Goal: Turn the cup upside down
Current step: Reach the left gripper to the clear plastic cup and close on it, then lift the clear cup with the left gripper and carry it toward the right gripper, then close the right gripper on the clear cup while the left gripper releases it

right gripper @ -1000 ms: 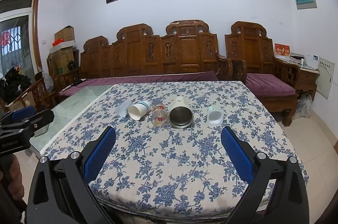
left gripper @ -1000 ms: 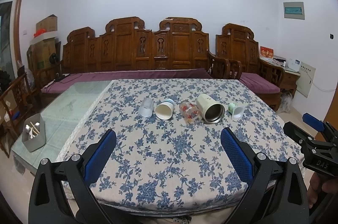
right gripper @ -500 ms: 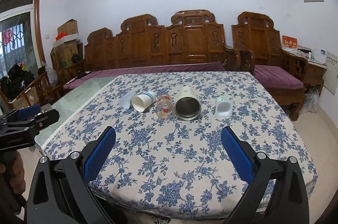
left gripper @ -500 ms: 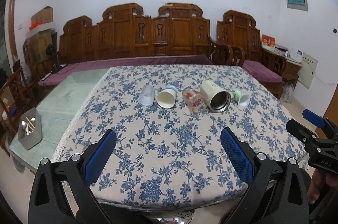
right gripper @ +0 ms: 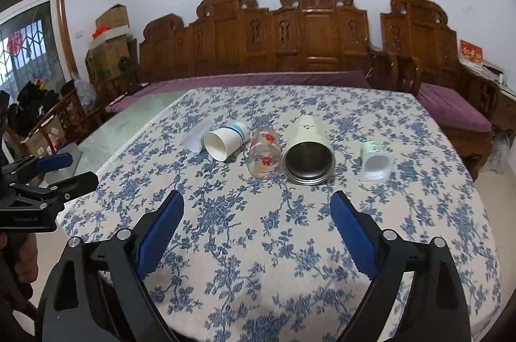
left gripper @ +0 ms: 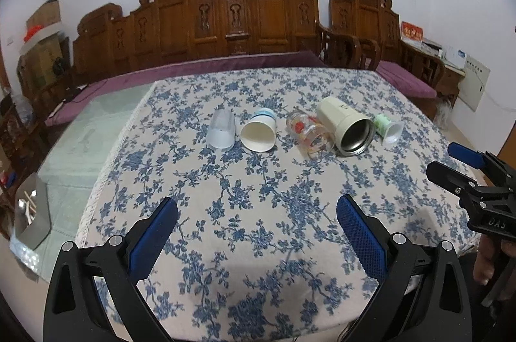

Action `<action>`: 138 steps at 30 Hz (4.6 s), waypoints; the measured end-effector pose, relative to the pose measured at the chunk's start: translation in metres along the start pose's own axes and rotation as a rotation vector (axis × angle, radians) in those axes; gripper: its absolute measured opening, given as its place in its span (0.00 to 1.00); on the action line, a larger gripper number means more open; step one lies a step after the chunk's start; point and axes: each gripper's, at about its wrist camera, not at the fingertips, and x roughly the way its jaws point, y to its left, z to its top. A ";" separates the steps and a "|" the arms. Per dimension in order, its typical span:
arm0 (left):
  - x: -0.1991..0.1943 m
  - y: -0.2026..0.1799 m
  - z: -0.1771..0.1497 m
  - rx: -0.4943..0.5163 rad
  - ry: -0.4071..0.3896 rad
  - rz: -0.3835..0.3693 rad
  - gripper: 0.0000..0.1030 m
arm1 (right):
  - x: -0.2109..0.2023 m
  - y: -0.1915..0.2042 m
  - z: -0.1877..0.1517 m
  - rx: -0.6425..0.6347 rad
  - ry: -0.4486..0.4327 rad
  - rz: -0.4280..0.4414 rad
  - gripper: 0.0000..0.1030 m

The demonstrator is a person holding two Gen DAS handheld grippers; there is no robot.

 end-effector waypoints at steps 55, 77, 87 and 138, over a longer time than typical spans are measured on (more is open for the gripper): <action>0.254 0.092 0.097 -0.198 0.423 -0.108 0.52 | 0.086 0.006 -0.008 -0.003 0.167 0.065 0.76; 0.124 -0.032 0.006 -0.025 0.284 -0.256 0.52 | 0.032 -0.048 -0.042 0.066 0.113 -0.047 0.76; 0.126 -0.088 -0.024 0.102 0.266 -0.251 0.52 | 0.024 -0.060 -0.060 0.086 0.125 -0.069 0.76; 0.100 0.049 0.008 -0.111 0.009 -0.004 0.89 | 0.159 0.011 -0.023 0.298 0.504 0.107 0.71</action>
